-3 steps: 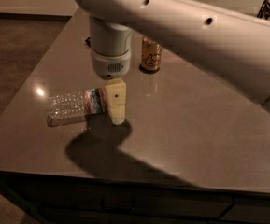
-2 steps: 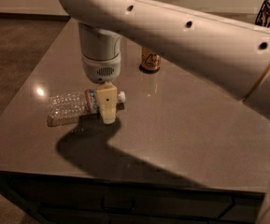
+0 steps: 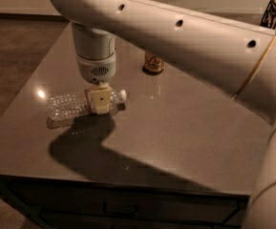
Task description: Move water bottle near rxbar chocolate
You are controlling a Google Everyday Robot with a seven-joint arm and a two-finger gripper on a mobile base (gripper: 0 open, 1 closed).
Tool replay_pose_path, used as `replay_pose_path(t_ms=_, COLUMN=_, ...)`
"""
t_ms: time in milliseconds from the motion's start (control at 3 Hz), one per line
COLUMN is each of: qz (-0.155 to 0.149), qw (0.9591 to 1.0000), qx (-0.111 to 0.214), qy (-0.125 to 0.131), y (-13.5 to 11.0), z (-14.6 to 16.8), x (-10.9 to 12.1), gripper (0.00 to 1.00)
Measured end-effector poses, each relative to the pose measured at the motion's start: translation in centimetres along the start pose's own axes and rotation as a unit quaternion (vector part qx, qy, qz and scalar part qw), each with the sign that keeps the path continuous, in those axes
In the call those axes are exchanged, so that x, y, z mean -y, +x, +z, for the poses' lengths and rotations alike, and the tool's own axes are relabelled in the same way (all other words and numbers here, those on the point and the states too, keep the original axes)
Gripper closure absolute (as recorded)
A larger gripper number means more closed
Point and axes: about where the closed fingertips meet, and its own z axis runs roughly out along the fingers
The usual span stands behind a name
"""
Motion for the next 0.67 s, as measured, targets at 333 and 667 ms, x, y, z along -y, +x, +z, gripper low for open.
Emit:
replay_pose_path(t_ms=333, qz=0.015, qw=0.9999, qx=-0.004, qy=0.008, y=0.4, z=-0.7, x=1.9, gripper=0.88)
replay_pose_path(t_ms=667, qz=0.038, qw=0.9993, qx=-0.001, qy=0.003, y=1.7, z=-1.0, x=5.3, gripper=1.0)
